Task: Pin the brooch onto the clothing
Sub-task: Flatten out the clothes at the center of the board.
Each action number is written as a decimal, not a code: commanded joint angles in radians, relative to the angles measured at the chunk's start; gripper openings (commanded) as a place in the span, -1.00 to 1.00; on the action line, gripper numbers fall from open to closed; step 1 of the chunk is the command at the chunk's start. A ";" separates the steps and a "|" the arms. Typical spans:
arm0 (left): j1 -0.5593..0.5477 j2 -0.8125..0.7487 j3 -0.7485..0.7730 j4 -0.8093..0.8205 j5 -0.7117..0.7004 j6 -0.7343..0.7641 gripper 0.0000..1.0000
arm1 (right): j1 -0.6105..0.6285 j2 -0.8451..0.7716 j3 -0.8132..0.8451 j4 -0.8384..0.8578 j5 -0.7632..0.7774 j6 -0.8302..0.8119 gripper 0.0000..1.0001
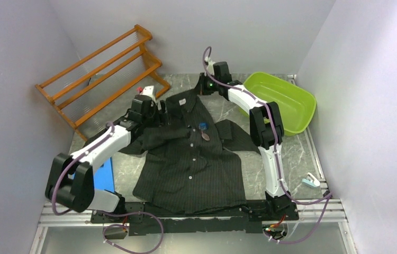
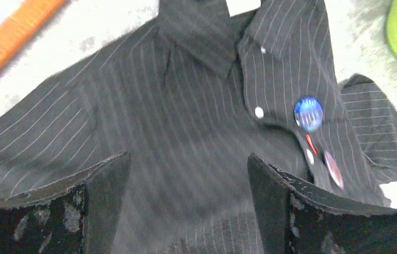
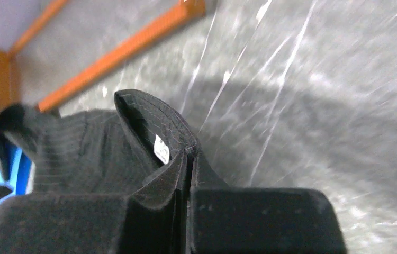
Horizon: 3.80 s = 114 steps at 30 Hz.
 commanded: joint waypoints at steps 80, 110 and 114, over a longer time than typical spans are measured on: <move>0.657 -0.448 -0.358 -0.183 -0.164 -0.459 -0.95 | -0.421 -1.369 -1.327 -0.083 0.954 0.408 -1.00; 0.873 -0.579 -0.159 -0.403 0.024 -0.254 0.87 | -0.455 -1.478 -1.193 -0.146 0.934 0.316 0.84; 0.865 -0.571 -0.121 -0.428 0.215 -0.209 0.88 | -0.455 -1.468 -1.166 -0.048 0.671 0.186 0.99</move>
